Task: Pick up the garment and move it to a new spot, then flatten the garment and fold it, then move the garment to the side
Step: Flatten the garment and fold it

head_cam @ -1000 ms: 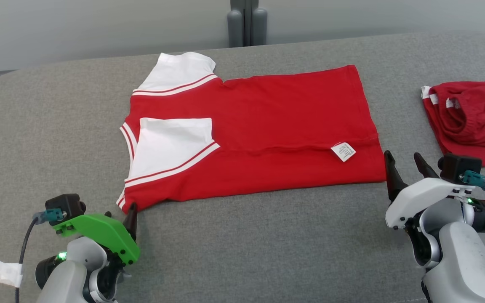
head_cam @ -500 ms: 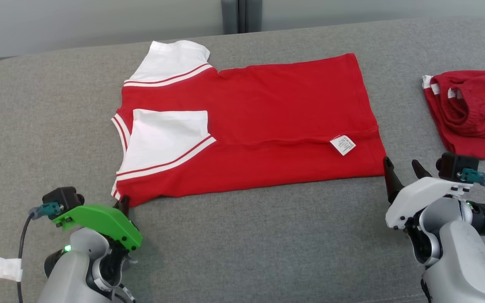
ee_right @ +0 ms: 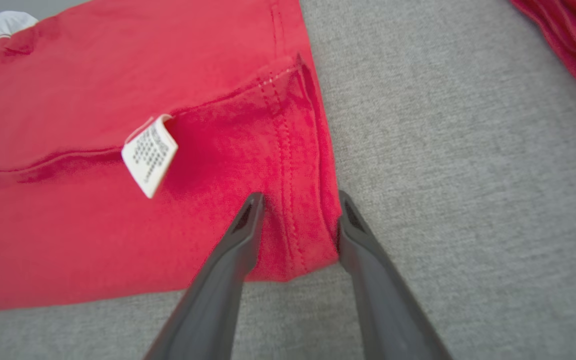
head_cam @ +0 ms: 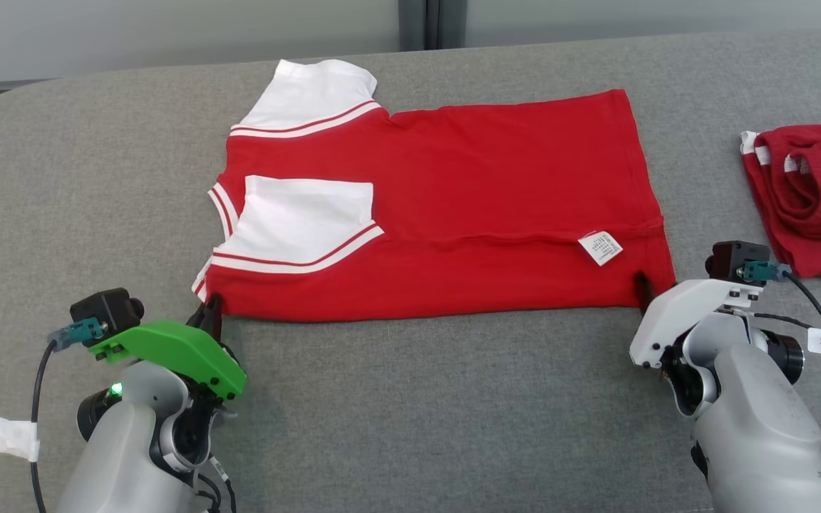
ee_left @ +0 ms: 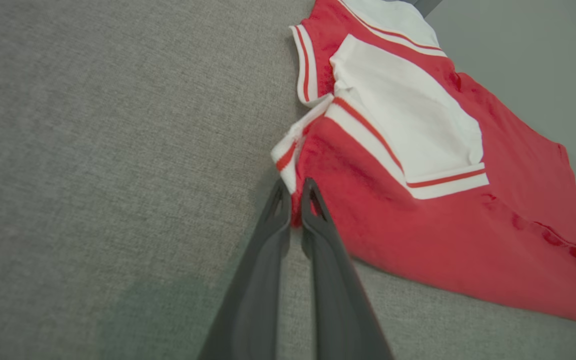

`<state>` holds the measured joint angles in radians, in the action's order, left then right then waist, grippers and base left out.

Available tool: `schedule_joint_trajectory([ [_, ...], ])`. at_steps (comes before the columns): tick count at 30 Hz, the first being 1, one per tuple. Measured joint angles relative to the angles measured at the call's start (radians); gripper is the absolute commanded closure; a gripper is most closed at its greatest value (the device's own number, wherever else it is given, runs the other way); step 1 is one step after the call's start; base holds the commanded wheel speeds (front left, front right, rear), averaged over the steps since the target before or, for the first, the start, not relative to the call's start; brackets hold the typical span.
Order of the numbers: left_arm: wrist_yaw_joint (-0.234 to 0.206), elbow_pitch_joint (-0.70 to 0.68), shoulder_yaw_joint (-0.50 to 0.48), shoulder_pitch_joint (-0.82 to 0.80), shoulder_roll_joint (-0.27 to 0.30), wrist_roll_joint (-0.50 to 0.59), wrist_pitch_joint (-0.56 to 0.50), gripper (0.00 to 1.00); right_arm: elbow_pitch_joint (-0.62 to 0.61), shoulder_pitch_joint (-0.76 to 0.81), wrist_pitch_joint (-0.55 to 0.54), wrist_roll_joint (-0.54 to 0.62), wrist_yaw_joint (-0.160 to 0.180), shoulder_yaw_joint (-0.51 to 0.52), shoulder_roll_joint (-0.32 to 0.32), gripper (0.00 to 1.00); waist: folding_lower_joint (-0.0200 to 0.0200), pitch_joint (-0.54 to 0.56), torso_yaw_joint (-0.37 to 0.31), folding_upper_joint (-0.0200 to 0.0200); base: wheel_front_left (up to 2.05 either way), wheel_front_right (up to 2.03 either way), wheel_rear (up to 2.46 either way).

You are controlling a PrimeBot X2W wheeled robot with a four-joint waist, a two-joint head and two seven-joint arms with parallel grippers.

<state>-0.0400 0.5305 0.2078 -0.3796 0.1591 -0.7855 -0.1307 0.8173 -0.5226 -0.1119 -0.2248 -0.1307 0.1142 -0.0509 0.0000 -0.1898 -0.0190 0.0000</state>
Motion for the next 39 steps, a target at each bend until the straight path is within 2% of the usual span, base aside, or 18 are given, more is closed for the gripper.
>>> schedule_joint_trajectory([
  [7, 0.006, -0.080, 0.010, 0.026, 0.019, 0.009, 0.009, 1.00, 0.061, -0.026, 0.056, -0.027, 0.000, 0.014, 0.003, 1.00, 0.0000, 0.036, 0.008, 0.0000, 0.00, 0.00, 0.00],
  [12, -0.001, -0.214, 0.028, 0.096, 0.054, 0.027, -0.029, 1.00, 0.009, 0.004, 0.060, -0.027, 0.000, 0.039, 0.003, 1.00, 0.0000, 0.072, 0.008, 0.0000, 0.00, 0.00, 0.00],
  [15, -0.030, -0.320, 0.039, 0.180, 0.082, 0.032, -0.079, 1.00, -0.068, 0.075, 0.038, -0.034, 0.000, 0.037, 0.003, 1.00, 0.0000, 0.093, 0.005, 0.0000, 0.00, 0.00, 0.00],
  [20, -0.107, -0.504, 0.037, 0.366, 0.121, 0.029, -0.143, 1.00, -0.253, 0.240, -0.024, -0.102, 0.000, 0.007, 0.002, 1.00, 0.0000, 0.101, -0.014, 0.0000, 0.00, 0.00, 0.00],
  [24, -0.157, -0.591, 0.019, 0.474, 0.114, 0.001, -0.151, 1.00, -0.389, 0.372, -0.065, -0.135, 0.000, 0.008, 0.003, 1.00, 0.0000, 0.090, -0.022, 0.0000, 0.00, 0.00, 0.00],
  [25, -0.165, -0.596, 0.018, 0.488, 0.112, 0.001, -0.151, 0.97, -0.411, 0.393, -0.075, -0.146, 0.000, 0.008, 0.002, 1.00, 0.0000, 0.088, -0.024, 0.0000, 0.00, 0.00, 0.00],
  [26, -0.175, -0.600, 0.016, 0.503, 0.110, 0.002, -0.146, 0.77, -0.434, 0.415, -0.082, -0.152, 0.000, 0.007, 0.003, 0.78, 0.0000, 0.087, -0.027, 0.0000, 0.00, 0.00, 0.00],
  [27, -0.184, -0.603, 0.012, 0.515, 0.107, 0.002, -0.137, 0.49, -0.453, 0.431, -0.086, -0.152, 0.000, 0.006, 0.003, 0.33, 0.0000, 0.086, -0.031, 0.0000, 0.00, 0.00, 0.00],
  [28, -0.189, -0.605, 0.007, 0.525, 0.102, 0.002, -0.128, 0.00, -0.470, 0.444, -0.091, -0.152, 0.000, 0.005, 0.003, 0.00, 0.0000, 0.085, -0.035, 0.0000, 0.00, 0.00, 0.00],
  [33, -0.194, -0.609, 0.006, 0.530, 0.107, 0.021, -0.107, 0.00, -0.539, 0.483, -0.113, -0.145, 0.000, 0.023, 0.002, 0.00, 0.0000, 0.079, -0.044, 0.0000, 0.00, 0.00, 0.00],
  [36, -0.184, -0.614, 0.010, 0.484, 0.146, 0.050, -0.121, 0.00, -0.579, 0.486, -0.121, -0.123, 0.000, 0.041, 0.001, 0.00, 0.0000, 0.073, -0.048, 0.0000, 0.00, 0.00, 0.00],
  [39, -0.162, -0.618, 0.020, 0.373, 0.194, 0.080, -0.159, 0.00, -0.611, 0.476, -0.126, -0.109, 0.000, 0.048, 0.002, 0.00, 0.0000, 0.063, -0.054, 0.0000, 0.00, 0.00, 0.00],
])
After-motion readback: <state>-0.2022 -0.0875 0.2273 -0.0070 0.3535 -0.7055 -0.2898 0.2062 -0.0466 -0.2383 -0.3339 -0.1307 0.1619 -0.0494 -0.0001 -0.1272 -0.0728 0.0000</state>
